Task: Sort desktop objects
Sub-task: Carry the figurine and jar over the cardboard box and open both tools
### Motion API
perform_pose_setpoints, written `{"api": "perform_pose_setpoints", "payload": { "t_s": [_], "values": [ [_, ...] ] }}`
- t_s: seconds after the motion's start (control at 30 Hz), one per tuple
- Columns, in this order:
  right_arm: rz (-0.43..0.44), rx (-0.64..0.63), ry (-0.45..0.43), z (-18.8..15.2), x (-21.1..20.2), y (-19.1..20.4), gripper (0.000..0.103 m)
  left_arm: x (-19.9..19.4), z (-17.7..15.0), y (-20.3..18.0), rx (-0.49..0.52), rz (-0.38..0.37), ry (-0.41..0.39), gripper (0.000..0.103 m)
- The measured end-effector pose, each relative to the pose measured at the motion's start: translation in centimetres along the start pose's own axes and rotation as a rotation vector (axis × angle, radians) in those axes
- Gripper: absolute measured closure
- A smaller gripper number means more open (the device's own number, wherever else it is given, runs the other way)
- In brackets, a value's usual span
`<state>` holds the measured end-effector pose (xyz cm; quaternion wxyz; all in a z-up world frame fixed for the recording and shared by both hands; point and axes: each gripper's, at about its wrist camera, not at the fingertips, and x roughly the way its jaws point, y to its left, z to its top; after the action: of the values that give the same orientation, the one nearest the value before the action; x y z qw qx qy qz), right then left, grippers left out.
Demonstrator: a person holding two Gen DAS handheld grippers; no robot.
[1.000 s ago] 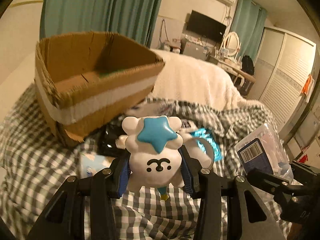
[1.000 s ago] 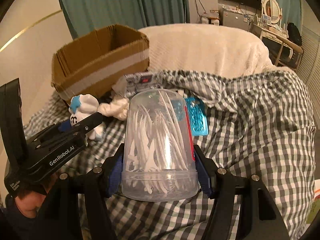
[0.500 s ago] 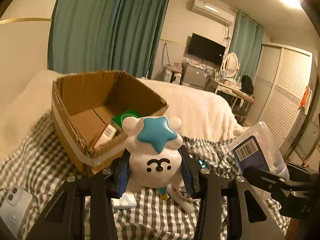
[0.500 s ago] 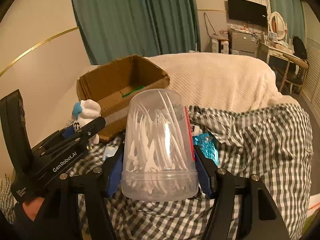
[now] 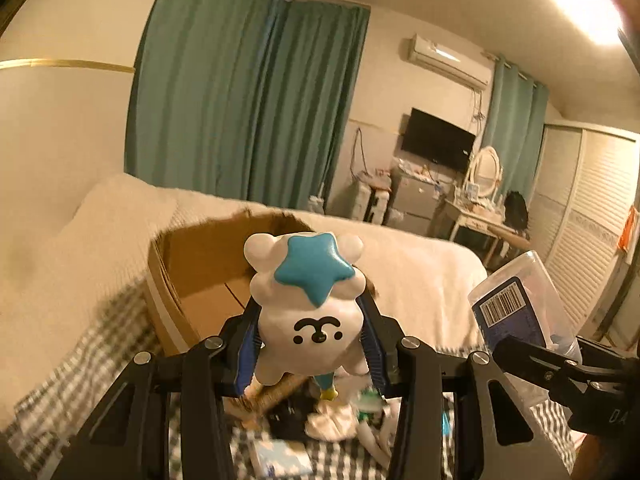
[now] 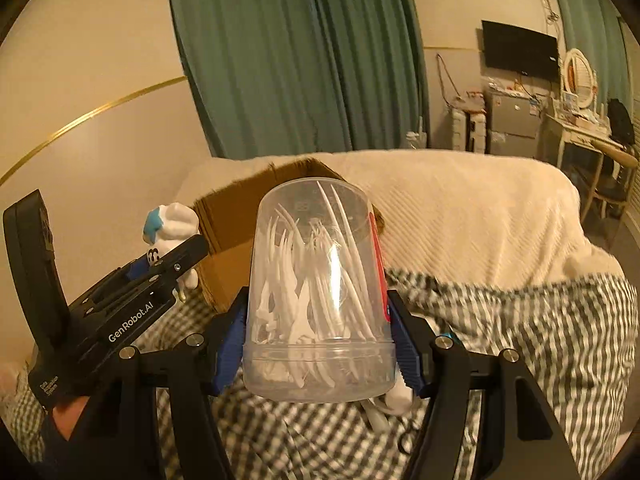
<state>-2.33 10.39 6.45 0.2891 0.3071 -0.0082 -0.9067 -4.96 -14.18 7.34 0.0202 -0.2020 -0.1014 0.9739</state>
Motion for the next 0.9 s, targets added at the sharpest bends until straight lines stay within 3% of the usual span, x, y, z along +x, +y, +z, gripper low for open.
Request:
{"api": "perform_pose_setpoints", "payload": {
  "t_s": [0.33, 0.57, 0.83, 0.87, 0.9],
  "values": [
    [0.06, -0.008, 0.005, 5.5, 6.3, 1.5, 0.04, 5.5, 3.6, 2.9, -0.038, 0.074, -0.001, 0.057],
    [0.051, 0.03, 0.089, 6.3, 15.1, 1.2, 0.04, 12.1, 2.2, 6.4, -0.068, 0.126, 0.079, 0.057],
    [0.056, 0.099, 0.156, 6.2, 23.1, 0.7, 0.039, 14.1, 0.5, 8.3, -0.074, 0.118, 0.153, 0.057],
    [0.08, 0.128, 0.146, 6.3, 23.2, 0.4, 0.039, 14.0, 0.3, 8.3, -0.075, 0.114, 0.158, 0.054],
    [0.094, 0.152, 0.133, 6.4, 23.0, 0.3, 0.032, 13.9, 0.3, 8.1, -0.077, 0.111, 0.161, 0.047]
  ]
}}
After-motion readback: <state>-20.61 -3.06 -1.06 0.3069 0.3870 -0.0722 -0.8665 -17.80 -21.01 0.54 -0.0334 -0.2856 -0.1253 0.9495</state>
